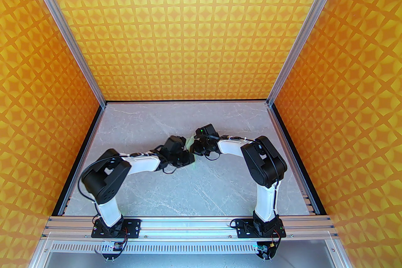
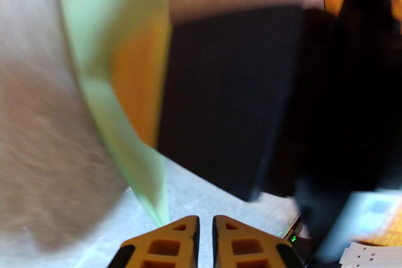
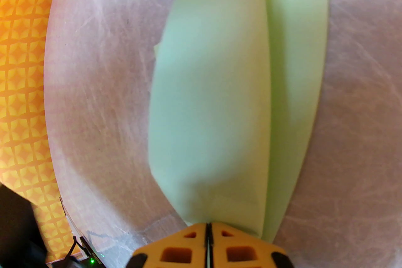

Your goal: Fold a paper plane with a square sheet of paper (fold left side to right side)

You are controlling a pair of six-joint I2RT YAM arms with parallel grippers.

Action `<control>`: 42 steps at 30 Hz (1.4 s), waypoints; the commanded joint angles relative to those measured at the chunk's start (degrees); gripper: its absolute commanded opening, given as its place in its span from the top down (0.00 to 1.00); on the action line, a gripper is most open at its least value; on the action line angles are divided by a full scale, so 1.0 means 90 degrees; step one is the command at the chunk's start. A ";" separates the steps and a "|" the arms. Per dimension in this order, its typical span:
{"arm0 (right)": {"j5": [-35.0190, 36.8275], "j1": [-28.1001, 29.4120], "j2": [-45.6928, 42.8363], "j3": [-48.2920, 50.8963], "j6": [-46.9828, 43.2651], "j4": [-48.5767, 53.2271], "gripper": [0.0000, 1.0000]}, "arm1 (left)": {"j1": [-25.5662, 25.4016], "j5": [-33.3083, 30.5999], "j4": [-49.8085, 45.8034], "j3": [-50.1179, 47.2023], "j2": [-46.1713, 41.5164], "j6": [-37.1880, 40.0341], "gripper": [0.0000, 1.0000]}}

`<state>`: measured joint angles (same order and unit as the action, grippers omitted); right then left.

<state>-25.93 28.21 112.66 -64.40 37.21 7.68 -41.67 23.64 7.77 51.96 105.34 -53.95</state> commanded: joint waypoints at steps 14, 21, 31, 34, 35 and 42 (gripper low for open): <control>-0.0039 -0.0009 0.0079 0.0147 0.0172 -0.0372 0.91 | -0.0084 -0.0712 -0.1125 0.0316 0.0445 -0.0265 0.86; -0.0080 -0.0135 0.0106 0.0373 0.0312 -0.0586 0.94 | -0.0096 -0.0759 -0.2039 0.0574 0.0827 -0.0275 0.92; -0.0278 -0.0390 0.0164 0.0659 0.0656 -0.0823 0.99 | -0.0059 -0.0989 -0.3246 0.0772 0.0454 0.0350 0.98; -0.0346 -0.0390 0.0100 0.0734 0.0791 -0.0930 0.98 | -0.0028 -0.1025 -0.3626 0.0936 0.0409 0.0834 0.98; -0.0369 -0.0385 0.0059 0.0741 0.0805 -0.0950 0.98 | -0.0019 -0.1025 -0.3777 0.1005 0.0419 0.1016 0.98; -0.0352 -0.0390 -0.0029 0.0529 0.0718 -0.0760 0.91 | 0.0002 -0.1025 -0.4291 0.1233 0.0396 0.1753 0.98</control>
<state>-31.05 25.26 112.81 -59.09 43.79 -1.08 -41.89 16.08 -19.59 63.64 108.47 -43.07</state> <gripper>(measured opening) 0.091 0.059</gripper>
